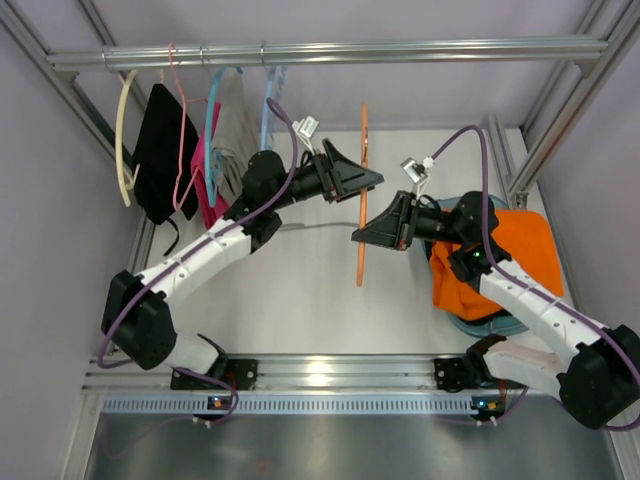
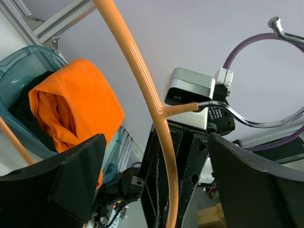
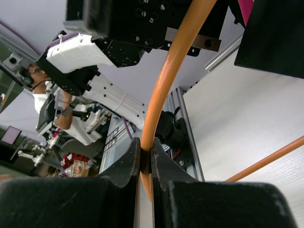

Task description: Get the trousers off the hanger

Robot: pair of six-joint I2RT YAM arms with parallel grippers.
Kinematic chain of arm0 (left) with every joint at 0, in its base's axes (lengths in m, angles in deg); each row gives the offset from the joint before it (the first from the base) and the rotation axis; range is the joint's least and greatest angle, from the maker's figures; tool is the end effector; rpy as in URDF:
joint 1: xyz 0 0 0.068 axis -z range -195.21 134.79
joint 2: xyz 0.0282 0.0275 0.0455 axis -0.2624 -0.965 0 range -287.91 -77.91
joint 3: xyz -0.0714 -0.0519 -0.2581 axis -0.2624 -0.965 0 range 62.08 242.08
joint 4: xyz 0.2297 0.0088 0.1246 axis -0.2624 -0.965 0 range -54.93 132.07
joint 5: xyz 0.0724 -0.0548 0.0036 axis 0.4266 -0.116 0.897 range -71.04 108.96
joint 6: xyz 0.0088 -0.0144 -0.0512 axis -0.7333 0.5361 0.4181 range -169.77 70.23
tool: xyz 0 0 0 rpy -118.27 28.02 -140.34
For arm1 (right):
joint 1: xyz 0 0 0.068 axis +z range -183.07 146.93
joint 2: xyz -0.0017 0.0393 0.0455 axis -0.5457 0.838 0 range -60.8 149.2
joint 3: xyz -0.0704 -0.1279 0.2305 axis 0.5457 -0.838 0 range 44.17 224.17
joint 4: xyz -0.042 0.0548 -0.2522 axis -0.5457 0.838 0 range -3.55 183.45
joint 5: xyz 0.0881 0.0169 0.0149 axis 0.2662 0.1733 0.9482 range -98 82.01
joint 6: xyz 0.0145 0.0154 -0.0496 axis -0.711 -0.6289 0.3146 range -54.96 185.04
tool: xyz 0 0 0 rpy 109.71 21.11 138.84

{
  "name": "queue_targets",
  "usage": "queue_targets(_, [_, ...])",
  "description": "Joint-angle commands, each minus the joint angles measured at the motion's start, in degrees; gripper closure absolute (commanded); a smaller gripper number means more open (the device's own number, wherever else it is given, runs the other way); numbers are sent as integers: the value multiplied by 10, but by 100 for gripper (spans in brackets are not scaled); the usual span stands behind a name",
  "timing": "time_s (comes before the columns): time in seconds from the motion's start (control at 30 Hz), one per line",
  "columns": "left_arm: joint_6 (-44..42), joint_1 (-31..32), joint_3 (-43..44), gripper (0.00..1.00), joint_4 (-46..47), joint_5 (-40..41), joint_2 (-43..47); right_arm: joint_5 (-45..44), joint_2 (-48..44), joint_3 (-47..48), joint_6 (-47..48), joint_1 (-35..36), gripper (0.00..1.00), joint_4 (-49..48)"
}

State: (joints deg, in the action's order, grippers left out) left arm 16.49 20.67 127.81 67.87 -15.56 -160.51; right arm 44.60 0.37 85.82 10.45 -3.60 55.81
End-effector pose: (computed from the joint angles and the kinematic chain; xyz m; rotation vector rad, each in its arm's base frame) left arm 0.2636 -0.2156 0.3776 0.1456 1.7414 -1.8148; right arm 0.1928 0.1415 0.3380 -0.5506 1.6519 1.7626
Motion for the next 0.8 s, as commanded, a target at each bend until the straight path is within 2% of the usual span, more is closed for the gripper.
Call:
queue_targets(0.0, [-59, -14, -16, 2, 10, -5, 42, 8, -5, 35, -19, -2, 100, -70])
queue_targets(0.17, [-107, -27, -31, 2, -7, -12, 88, 17, 7, 49, -33, -6, 100, -67])
queue_targets(0.47, [-262, -27, -59, 1, -51, -17, 177, 46, 26, 84, -26, -21, 100, -49])
queue_targets(0.53, [-298, -27, -60, 1, -65, -10, 204, 45, 31, 98, -24, -21, 100, -44])
queue_targets(0.67, [-426, -27, -30, 2, -94, 44, 225, 40, 69, 130, -32, -21, 100, -45])
queue_targets(0.77, [-446, -38, 1, 1, -95, 64, 222, 35, 104, 168, -53, -20, 100, -58])
